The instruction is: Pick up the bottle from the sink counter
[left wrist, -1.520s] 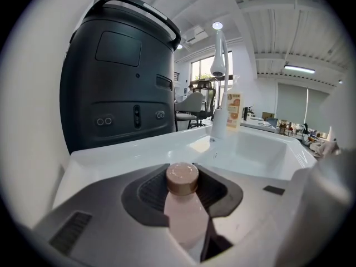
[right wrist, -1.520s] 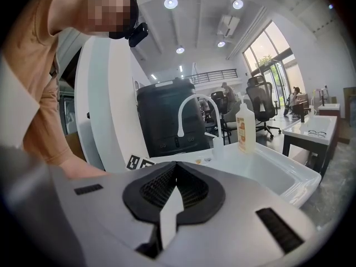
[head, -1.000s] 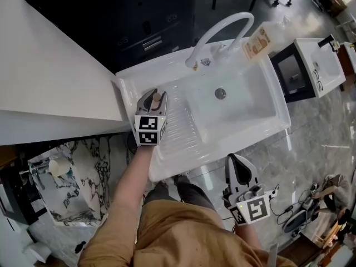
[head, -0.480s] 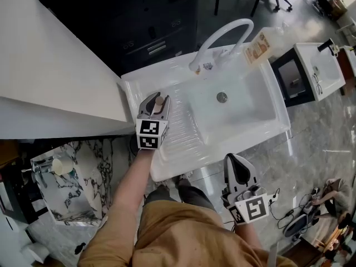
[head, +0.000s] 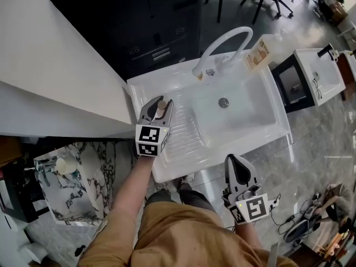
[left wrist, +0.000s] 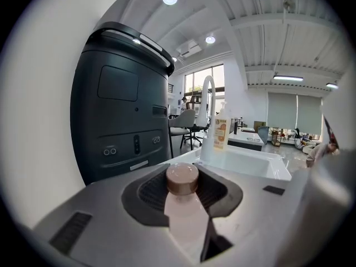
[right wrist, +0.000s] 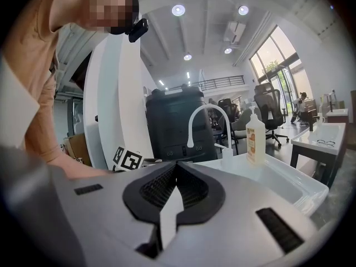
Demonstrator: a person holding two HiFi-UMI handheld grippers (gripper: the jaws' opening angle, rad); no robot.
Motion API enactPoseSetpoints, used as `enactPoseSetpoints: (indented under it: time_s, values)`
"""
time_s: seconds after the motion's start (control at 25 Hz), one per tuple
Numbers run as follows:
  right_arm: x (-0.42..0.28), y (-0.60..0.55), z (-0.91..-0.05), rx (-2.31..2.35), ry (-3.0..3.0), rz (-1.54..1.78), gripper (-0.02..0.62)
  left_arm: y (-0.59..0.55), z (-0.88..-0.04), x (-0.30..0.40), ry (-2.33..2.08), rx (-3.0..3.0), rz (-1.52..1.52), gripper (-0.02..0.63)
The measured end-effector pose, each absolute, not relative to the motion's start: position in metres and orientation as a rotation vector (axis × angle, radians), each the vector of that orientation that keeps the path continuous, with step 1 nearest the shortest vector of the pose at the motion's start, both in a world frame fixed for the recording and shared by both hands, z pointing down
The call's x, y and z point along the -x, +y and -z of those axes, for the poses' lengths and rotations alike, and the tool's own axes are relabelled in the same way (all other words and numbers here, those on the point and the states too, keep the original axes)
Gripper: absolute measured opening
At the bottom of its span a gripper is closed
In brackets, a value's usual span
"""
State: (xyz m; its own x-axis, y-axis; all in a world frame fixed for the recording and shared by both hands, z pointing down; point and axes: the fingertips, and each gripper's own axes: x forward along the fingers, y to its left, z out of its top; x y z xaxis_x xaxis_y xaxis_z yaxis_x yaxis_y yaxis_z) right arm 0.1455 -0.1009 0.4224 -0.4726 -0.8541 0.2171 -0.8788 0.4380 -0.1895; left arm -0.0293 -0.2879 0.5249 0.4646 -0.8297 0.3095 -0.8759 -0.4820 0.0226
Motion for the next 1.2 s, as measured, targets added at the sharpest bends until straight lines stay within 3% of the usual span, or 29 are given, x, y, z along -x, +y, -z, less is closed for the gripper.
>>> enactPoseSetpoints:
  time_s: [1.2]
  values:
    - [-0.169, -0.106, -0.402, -1.636, -2.584, -0.333, 0.003, -0.240, -0.420, 0.043, -1.492, -2.620, -0.227, 0.124]
